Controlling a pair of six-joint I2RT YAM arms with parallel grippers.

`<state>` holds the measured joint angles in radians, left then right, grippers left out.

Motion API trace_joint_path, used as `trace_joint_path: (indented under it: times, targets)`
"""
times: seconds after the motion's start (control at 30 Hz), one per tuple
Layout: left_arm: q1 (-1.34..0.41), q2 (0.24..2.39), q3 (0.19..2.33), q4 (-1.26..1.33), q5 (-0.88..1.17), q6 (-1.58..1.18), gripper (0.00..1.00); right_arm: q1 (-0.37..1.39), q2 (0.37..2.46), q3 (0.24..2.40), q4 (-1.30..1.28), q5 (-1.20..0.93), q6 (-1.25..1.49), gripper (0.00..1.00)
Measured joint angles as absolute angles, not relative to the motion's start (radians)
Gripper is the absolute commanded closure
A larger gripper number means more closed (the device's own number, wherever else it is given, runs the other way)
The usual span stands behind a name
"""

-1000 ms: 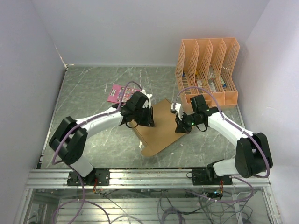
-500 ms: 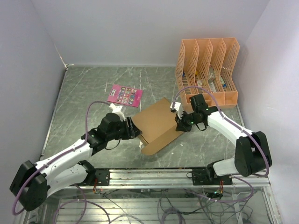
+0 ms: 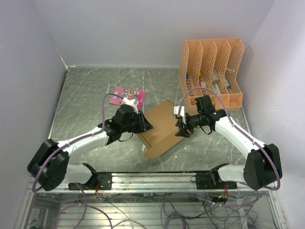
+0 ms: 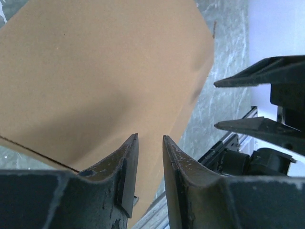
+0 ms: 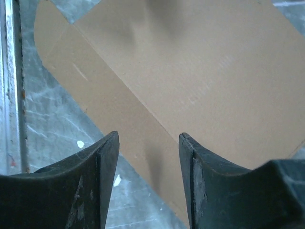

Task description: Fold the paper box

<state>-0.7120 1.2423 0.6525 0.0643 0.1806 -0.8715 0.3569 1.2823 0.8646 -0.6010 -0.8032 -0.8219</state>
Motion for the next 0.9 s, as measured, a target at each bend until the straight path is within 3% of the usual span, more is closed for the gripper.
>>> trace_joint_path:
  times: [0.1, 0.23, 0.53, 0.6, 0.7, 0.73, 0.9]
  targets:
    - [-0.715, 1.317, 0.682, 0.064, 0.187, -0.853, 0.63, 0.374, 1.306, 0.846, -0.596, -0.812, -0.946, 0.61]
    - [-0.715, 1.365, 0.682, 0.056, 0.188, -0.832, 0.63, 0.381, 1.382, 0.845, -0.606, -0.797, -1.037, 0.68]
    - [-0.710, 1.271, 0.673, 0.015, 0.166, -0.808, 0.51, 0.381, 1.429, 0.846, -0.610, -0.787, -1.059, 0.67]
    - [-0.703, 1.196, 0.643, 0.019, 0.152, -0.815, 0.49, 0.379, 1.435, 0.856, -0.623, -0.791, -1.055, 0.64]
    - [-0.696, 1.087, 0.577, 0.024, 0.130, -0.839, 0.45, 0.352, 1.441, 0.891, -0.681, -0.834, -1.045, 0.43]
    - [-0.693, 1.055, 0.551, 0.025, 0.121, -0.849, 0.44, 0.333, 1.438, 0.907, -0.696, -0.854, -1.027, 0.40]
    - [-0.678, 0.881, 0.411, 0.019, 0.075, -0.921, 0.36, 0.216, 1.382, 0.953, -0.572, -0.884, -0.728, 0.22]
